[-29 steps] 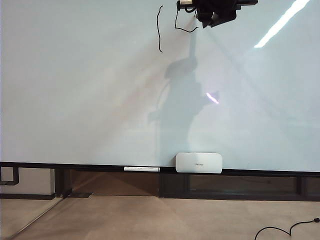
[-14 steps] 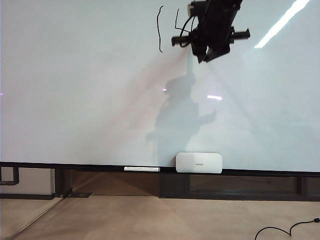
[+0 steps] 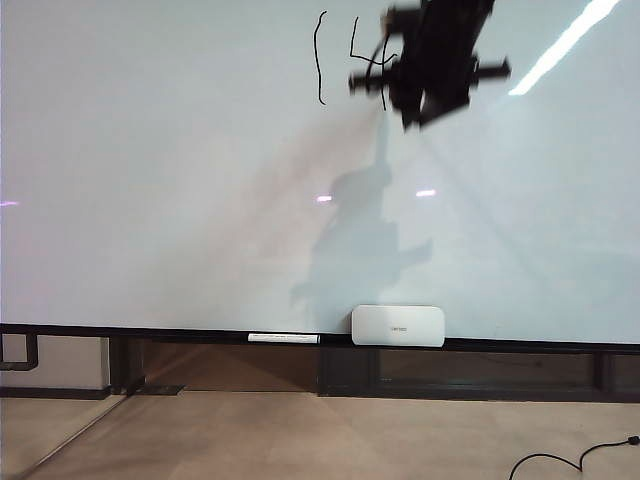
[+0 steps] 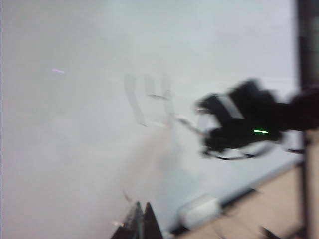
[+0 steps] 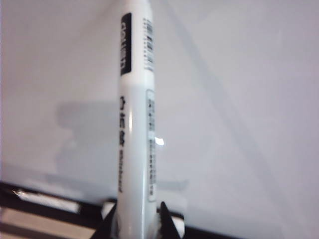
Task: Reach to the right to find the marker pen, pick it up, and write the number 14 on the whiteboard.
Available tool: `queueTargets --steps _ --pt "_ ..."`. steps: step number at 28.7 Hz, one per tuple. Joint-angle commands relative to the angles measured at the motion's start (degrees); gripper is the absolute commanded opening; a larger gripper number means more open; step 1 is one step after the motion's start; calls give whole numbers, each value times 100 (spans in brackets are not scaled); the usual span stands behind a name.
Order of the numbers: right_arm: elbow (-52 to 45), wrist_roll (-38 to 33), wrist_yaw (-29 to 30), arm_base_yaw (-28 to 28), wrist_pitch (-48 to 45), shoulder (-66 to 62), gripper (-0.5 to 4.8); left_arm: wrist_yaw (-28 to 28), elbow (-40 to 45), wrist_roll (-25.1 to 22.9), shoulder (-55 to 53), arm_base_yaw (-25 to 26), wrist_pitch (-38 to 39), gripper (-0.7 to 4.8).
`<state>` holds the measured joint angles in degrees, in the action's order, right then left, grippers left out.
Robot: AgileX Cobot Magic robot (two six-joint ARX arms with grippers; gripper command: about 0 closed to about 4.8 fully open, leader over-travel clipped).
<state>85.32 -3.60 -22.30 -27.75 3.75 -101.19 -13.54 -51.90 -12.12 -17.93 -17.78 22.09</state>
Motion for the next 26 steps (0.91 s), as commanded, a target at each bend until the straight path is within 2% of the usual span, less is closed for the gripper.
queueTargets --steps 1,4,7,9,11,13,15,18,21,25,26 --pt "0 90 28 -122 210 824 -2 981 -828 -380 55 0 881 -6" --pt "0 289 28 -234 734 1781 -2 1705 -1593 -627 81 0 1858 -6" --pt "0 369 42 -284 1193 2691 -2 2020 -2124 -658 214 0 2481 -6" --pt "0 664 31 -387 1615 3394 -2 2286 -2341 -765 352 0 2728 -6" --pt "0 1178 210 -415 2000 4037 -2 2282 -2413 -857 584 -2 2918 -6" --pt "0 1462 662 -413 2433 4669 -2 2153 -2422 -863 822 0 3062 -6" --pt "2 1626 1051 -413 2999 5276 -2 1731 -2518 -866 984 2 3292 -6" --pt "2 1744 1606 -411 4282 6210 -2 1569 -2876 -874 955 101 3941 -6" --pt "2 1703 1606 -393 5165 6918 -2 1434 -3045 -881 964 334 4422 -6" --pt "2 1353 1582 -378 6389 7600 -2 960 -3038 -363 981 824 4935 -6" --pt "2 1152 1626 -321 6596 7768 -2 575 -2944 -142 1023 1132 4977 -6"
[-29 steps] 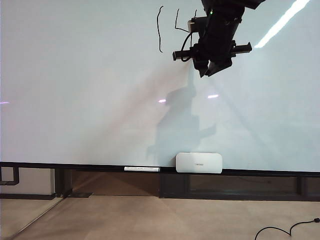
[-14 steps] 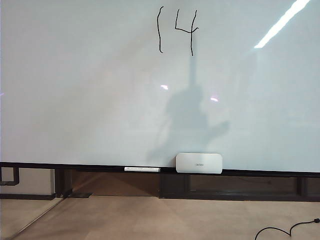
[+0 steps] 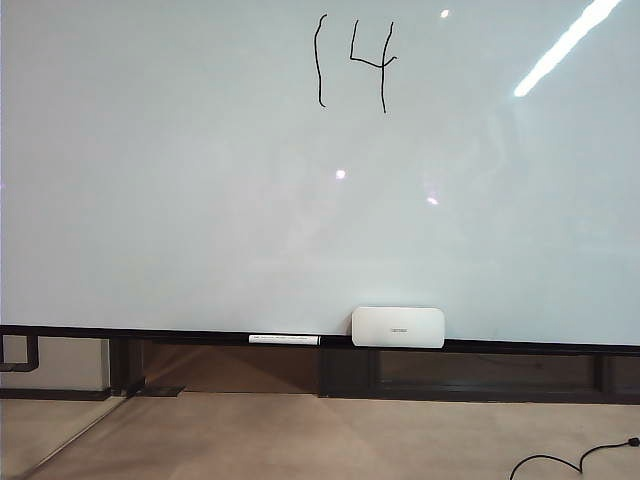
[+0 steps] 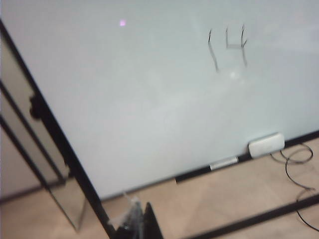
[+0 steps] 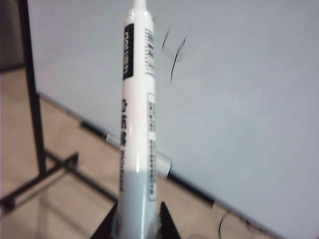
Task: Reach to the right to find the marker pen, pick it up, and write the number 14 on the whiteboard.
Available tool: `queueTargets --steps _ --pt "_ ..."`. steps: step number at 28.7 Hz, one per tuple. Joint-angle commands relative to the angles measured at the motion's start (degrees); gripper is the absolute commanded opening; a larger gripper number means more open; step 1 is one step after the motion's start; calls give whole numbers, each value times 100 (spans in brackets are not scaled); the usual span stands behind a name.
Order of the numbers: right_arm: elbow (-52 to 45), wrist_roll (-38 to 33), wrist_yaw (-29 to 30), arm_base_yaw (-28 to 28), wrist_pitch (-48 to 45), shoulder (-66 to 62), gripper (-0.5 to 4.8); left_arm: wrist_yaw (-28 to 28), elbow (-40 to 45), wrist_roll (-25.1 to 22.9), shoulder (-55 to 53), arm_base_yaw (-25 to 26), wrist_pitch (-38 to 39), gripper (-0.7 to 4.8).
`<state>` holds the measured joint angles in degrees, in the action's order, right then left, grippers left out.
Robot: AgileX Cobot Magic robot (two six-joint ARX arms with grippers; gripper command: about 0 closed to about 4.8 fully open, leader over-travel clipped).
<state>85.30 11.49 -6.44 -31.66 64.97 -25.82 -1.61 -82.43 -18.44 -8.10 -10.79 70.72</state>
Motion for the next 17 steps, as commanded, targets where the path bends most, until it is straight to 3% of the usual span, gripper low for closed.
queueTargets --steps 1,12,14,17 --pt "2 -457 46 149 553 330 -2 -756 164 551 87 584 101 -6" --pt "-42 -614 885 1486 999 966 -2 -1917 1036 1567 787 2026 -345 -6" --pt "-138 -715 1045 1727 997 1038 -2 -2323 1257 1926 787 2293 -728 -6" --pt "-450 -748 1141 1967 927 1174 -2 -2398 1569 2109 787 2476 -1147 -6"
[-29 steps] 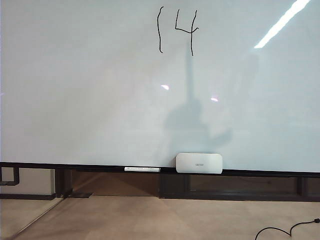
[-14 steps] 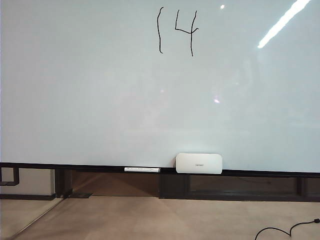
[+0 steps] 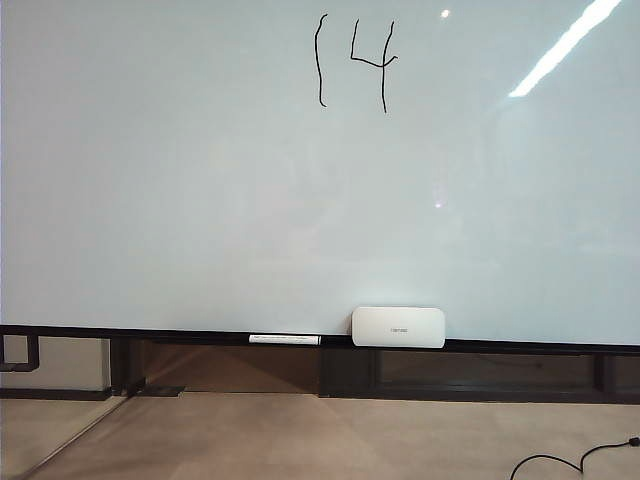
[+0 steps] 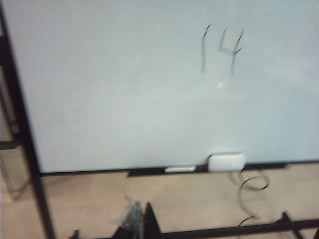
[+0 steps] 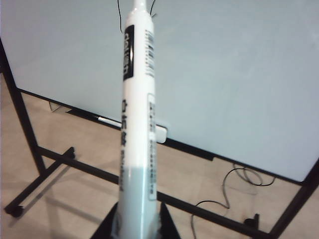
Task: Reach to the right to find the marker pen, pick it up, and write the number 14 on the whiteboard.
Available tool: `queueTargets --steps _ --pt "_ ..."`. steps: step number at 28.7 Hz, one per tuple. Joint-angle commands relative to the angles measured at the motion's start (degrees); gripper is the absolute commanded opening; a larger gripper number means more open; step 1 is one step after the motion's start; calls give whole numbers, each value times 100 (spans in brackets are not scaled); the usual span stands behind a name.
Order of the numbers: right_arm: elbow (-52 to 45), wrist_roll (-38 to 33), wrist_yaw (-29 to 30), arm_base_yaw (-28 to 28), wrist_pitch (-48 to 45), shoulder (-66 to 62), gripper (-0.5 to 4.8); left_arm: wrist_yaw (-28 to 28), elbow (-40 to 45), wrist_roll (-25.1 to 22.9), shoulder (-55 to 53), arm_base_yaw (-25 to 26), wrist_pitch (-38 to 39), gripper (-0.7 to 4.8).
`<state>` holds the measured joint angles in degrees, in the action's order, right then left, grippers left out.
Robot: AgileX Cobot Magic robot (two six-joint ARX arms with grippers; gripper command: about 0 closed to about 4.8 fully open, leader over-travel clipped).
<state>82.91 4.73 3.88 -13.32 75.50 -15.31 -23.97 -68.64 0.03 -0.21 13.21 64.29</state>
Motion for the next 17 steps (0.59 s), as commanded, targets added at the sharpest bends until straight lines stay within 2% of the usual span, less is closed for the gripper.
queueTargets --steps 1,9,14,17 --pt "-352 -107 109 190 -205 177 -2 -160 323 260 -2 96 -636 -6" --pt "-1897 -785 118 249 -1722 693 -1 -111 1572 667 -2 153 -2315 -6" --pt "-3032 -815 142 243 -2894 890 -1 291 2184 669 0 151 -2820 -6" --pt "-3718 -994 422 247 -3541 911 -1 251 2535 691 0 151 -3102 -6"
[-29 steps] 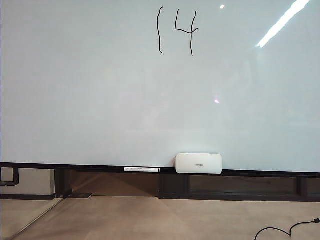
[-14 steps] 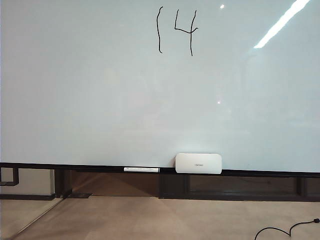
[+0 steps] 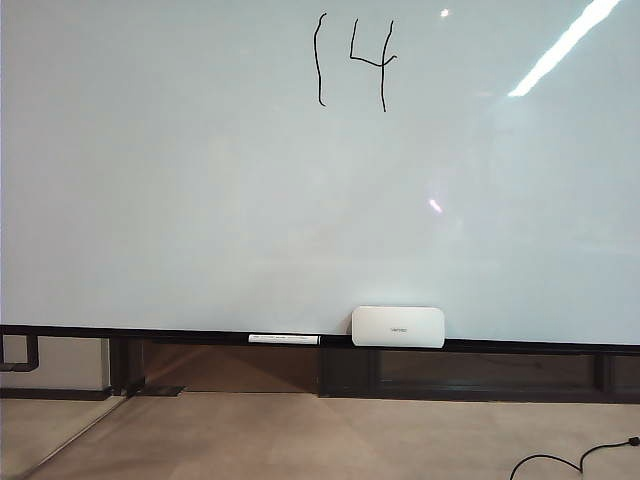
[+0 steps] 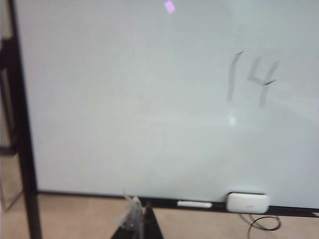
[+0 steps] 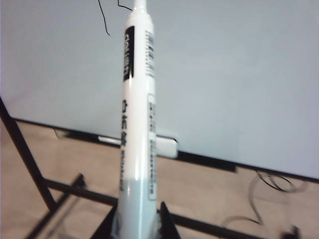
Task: Reach to the right to find the marker pen, pick it up, and write the number 14 on the whiteboard.
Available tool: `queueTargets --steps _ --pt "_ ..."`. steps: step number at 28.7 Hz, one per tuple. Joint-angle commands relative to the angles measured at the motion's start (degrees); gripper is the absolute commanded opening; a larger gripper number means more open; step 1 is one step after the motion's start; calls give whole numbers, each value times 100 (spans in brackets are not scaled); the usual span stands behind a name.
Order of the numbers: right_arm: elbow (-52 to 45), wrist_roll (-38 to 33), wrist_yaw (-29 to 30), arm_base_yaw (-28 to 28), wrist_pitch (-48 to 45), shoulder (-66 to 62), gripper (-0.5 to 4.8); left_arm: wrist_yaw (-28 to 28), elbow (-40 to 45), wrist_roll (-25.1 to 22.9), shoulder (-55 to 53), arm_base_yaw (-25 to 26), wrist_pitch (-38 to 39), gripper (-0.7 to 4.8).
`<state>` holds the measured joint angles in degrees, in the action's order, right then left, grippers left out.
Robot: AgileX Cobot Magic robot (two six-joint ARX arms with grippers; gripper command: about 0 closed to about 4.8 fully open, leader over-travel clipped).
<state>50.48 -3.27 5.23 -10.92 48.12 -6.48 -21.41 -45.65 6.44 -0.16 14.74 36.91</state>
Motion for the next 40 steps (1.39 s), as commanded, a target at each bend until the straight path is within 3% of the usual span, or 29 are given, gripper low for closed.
queueTargets --steps 1,8,12,19,29,35,40 --pt "-745 -212 391 2 -1049 28 -1 -57 341 55 -4 -2 -461 -6" --pt "-2068 -625 387 -4 -2326 28 -1 33 1036 490 -4 -2 -966 -6" --pt "-2586 -857 367 -4 -2988 28 -1 474 1375 850 -4 -4 -997 -6" --pt "-3318 -866 354 -2 -4253 24 -1 575 1696 376 0 -7 -1296 -6" --pt "-3923 -566 321 2 -4489 22 -1 310 2382 192 0 -9 -2192 -6" --pt "-4153 -428 140 2 -4712 24 -1 463 2811 339 0 -13 -2503 -6" --pt "-4347 -315 87 2 -4883 22 -1 452 3257 103 0 -17 -2876 -6"
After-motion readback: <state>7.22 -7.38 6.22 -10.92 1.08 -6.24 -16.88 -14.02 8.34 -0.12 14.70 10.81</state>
